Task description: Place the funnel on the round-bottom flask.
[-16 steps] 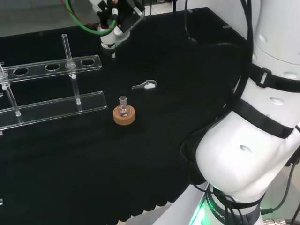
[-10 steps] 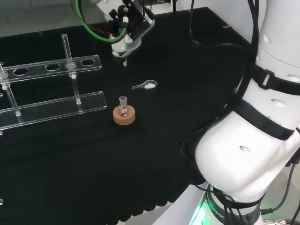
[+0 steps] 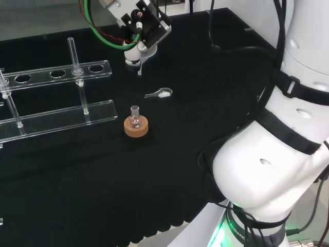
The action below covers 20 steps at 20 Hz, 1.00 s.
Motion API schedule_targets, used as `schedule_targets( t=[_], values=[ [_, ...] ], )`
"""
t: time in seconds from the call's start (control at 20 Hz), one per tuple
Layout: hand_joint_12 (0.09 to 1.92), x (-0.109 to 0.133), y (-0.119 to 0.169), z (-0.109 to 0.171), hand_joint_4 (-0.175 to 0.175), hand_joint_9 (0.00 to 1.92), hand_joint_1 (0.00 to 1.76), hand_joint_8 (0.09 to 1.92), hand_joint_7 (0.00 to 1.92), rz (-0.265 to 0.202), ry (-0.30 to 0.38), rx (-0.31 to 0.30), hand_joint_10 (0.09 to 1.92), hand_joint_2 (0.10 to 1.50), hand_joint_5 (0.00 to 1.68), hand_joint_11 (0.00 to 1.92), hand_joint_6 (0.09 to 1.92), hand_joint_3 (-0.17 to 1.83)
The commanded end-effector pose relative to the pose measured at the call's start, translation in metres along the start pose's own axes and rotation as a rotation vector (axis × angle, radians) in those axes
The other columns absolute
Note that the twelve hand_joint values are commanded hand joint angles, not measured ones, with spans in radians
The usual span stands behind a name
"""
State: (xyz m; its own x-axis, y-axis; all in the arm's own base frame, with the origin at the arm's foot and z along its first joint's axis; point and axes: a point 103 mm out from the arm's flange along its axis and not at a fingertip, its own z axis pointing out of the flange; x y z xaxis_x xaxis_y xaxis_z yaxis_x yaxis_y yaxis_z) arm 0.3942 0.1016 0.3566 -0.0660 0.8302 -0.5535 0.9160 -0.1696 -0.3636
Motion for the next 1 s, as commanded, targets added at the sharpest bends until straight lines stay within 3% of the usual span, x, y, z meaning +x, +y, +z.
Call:
schedule_targets(
  t=[0.05,0.65,0.85,0.9,1.0],
  values=[
    [1.31,0.032,0.019,0.032,-0.04,0.96,0.78,0.76,0.68,-0.04,-0.05,0.076,0.53,0.66,0.52,0.54,0.83,0.53],
    [1.31,0.058,0.032,0.043,-0.039,0.97,0.77,0.76,0.68,-0.073,-0.087,0.12,0.52,0.66,0.53,0.54,0.84,0.53],
    [1.31,0.06,0.034,0.044,-0.039,0.97,0.77,0.76,0.68,-0.077,-0.082,0.116,0.52,0.66,0.54,0.54,0.84,0.53],
    [1.31,0.048,0.035,0.052,-0.039,0.97,0.77,0.76,0.68,-0.086,-0.057,0.113,0.52,0.66,0.54,0.54,0.84,0.53],
    [1.31,0.047,0.036,0.053,-0.039,0.97,0.77,0.76,0.68,-0.088,-0.065,0.115,0.52,0.66,0.54,0.54,0.84,0.53]
  ],
)
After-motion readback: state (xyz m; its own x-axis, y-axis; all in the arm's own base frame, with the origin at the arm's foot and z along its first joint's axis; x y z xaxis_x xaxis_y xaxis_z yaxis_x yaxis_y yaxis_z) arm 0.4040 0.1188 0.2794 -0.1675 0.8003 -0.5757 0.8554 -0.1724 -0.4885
